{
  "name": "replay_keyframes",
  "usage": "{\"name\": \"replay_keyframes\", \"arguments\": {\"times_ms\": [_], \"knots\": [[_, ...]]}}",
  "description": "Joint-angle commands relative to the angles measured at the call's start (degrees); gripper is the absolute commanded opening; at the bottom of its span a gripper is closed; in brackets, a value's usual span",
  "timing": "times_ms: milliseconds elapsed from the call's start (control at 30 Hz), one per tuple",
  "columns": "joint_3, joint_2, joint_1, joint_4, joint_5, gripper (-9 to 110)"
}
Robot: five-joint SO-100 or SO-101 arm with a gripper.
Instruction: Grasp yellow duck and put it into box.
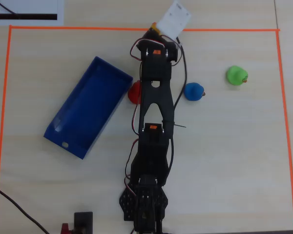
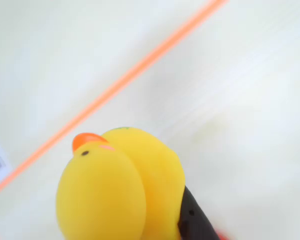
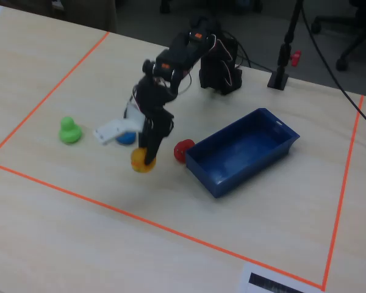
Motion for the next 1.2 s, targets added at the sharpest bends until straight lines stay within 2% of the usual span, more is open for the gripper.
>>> {"name": "replay_keyframes", "arguments": {"times_ms": [0,67,200,567,900,1167], "knots": [[-15.5,12.7,-0.9,24.0,-0.7,0],[-13.0,17.8,-3.3,33.0,-1.3,0],[14.2,30.7,-9.0,33.0,-0.1,0],[58.2,45.7,-28.5,14.1,11.6,0],[74.4,50.5,-30.1,3.6,12.1,0],[67.7,51.2,-34.3,5.1,15.6,0]]}}
